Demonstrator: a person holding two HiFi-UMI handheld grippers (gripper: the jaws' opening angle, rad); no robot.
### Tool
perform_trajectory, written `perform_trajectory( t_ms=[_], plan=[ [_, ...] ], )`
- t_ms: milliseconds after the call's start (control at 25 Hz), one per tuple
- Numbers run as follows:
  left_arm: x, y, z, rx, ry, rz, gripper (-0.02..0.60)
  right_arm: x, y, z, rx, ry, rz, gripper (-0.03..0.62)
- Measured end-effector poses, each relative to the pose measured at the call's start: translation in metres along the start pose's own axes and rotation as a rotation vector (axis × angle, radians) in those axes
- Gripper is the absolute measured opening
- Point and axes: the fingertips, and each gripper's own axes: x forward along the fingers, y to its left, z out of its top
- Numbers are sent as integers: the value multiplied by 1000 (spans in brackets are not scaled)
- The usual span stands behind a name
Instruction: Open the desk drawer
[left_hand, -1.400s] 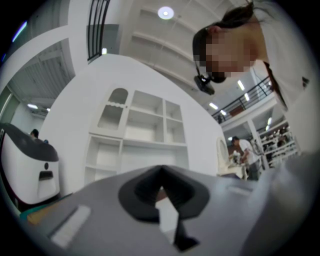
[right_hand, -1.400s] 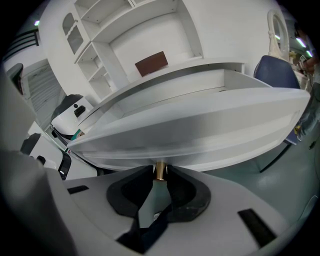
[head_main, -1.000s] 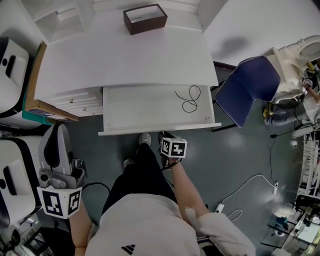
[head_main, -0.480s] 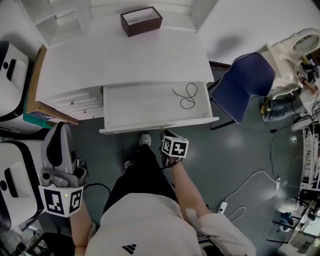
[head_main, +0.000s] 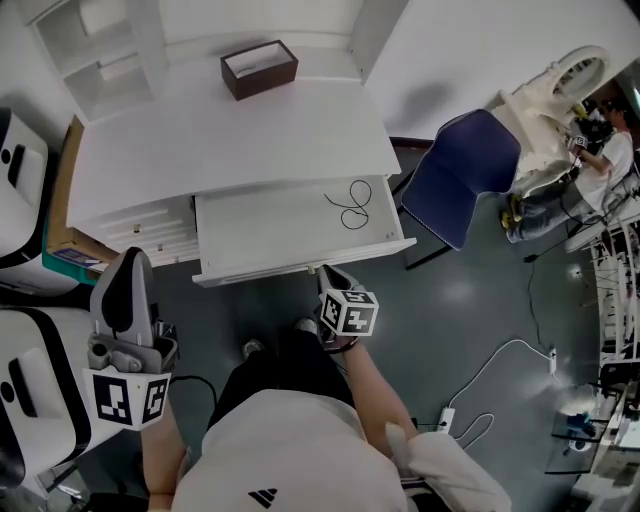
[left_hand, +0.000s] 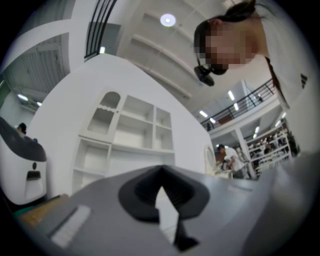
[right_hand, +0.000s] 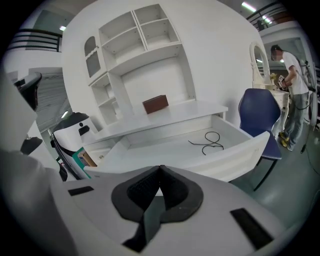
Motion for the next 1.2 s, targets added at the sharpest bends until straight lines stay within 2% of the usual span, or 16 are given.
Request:
perform_trajectory(
  t_ms=[560,760,1200],
  plan=[
    [19,-29,12,-1,-21,-13,5,-72,30,110,-162,-303,87,2],
    [20,-44,17,-3,-26,2,5,-100,36,138,-220,-375,114,2],
    [15,-80,32,5,-51,31,5,-164,31,188,-260,-530,154,2]
  ],
)
